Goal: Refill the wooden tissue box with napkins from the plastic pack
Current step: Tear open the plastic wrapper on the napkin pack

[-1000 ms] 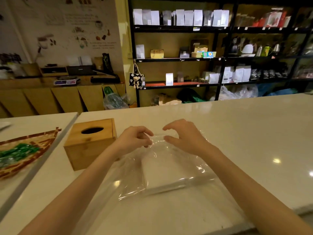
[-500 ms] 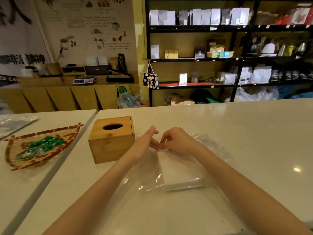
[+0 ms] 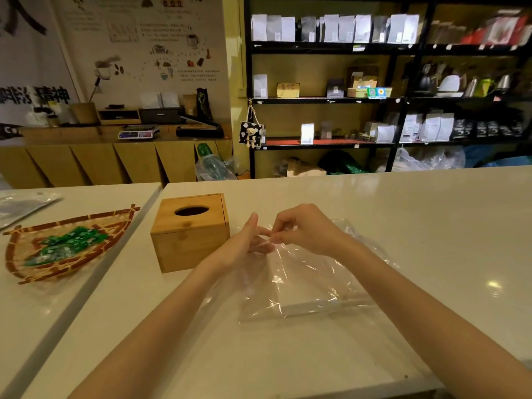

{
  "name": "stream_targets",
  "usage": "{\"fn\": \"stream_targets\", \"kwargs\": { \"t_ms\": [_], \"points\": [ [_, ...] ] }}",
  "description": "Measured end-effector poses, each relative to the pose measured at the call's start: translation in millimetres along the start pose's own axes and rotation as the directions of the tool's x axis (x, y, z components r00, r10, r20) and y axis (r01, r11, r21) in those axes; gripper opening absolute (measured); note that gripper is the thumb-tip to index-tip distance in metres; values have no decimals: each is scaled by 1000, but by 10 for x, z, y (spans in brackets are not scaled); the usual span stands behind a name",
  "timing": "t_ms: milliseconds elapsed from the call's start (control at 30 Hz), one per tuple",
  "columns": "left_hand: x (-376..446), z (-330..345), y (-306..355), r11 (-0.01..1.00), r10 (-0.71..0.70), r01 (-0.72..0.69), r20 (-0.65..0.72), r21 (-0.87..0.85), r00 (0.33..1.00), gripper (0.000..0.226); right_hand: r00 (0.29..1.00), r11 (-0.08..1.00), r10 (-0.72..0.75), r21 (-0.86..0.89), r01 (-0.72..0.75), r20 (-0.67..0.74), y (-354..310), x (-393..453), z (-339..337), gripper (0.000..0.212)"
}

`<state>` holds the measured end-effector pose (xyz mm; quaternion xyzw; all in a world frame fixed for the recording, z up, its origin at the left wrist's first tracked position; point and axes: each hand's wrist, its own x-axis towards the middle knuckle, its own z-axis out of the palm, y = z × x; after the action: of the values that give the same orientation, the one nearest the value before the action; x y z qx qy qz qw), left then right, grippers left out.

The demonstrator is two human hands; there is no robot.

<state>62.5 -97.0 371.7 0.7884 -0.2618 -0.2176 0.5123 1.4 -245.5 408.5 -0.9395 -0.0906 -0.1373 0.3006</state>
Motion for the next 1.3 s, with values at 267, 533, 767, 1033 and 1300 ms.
{"fn": "stream_targets", "kwargs": {
  "t_ms": [267, 533, 767, 1033, 1300],
  "points": [
    [-117, -3, 126, 999, 32, -32, 2, -5, 999, 75, 999, 993, 44, 110, -42, -22, -471, -434, -518, 5],
    [-243, 247, 186, 800, 235, -270, 135, 535, 963, 37, 875, 993, 80, 37, -111, 478, -844, -1040, -778, 21],
    [-426, 599, 192, 453, 199, -326, 262, 830, 944, 64, 677, 995, 92, -46, -86, 730, -806, -1362, -599, 24],
    [-440, 661, 141, 387, 159, -276, 231, 880, 960, 68, 863, 967, 189, 66, -248, 467, -432, -1307, -590, 18],
    [-462, 833, 45, 392, 208, -210, 136, 896, 969, 65, 874, 875, 424, -356, -328, 236, 143, -1139, -199, 59]
  ]
}}
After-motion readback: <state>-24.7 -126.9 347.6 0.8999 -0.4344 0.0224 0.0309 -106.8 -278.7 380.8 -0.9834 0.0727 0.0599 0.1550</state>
